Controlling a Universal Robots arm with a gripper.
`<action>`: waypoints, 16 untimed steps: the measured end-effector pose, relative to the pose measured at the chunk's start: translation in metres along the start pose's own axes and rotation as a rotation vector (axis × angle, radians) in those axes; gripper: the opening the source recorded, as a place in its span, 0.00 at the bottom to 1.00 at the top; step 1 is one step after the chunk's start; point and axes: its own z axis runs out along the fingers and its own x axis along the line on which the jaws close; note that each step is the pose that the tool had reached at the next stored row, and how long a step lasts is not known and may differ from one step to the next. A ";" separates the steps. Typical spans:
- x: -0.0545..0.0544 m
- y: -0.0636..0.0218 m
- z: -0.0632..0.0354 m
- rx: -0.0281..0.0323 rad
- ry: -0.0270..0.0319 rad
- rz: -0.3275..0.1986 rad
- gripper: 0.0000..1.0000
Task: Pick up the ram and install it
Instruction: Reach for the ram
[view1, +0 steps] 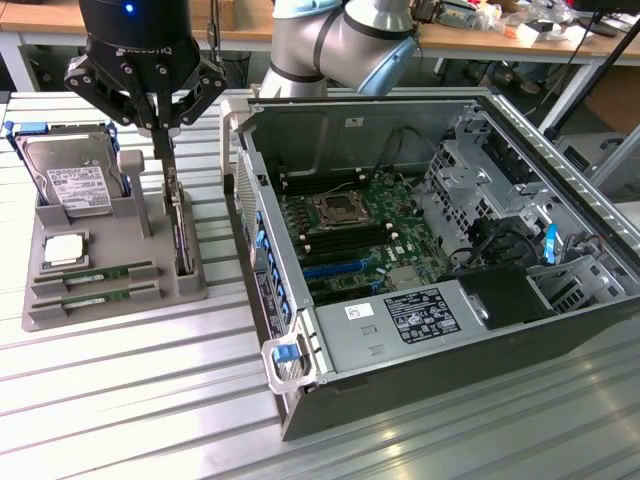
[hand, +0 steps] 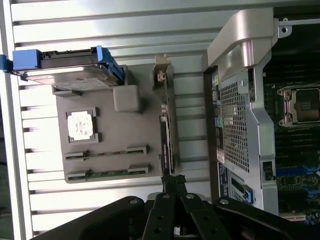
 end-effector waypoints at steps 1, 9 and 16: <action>0.001 0.0000 -0.0001 0.0001 0.0001 0.000 0.11; 0.006 -0.0005 -0.0002 0.0001 0.0000 0.000 0.11; 0.012 -0.0009 -0.0004 0.0001 0.0000 0.000 0.11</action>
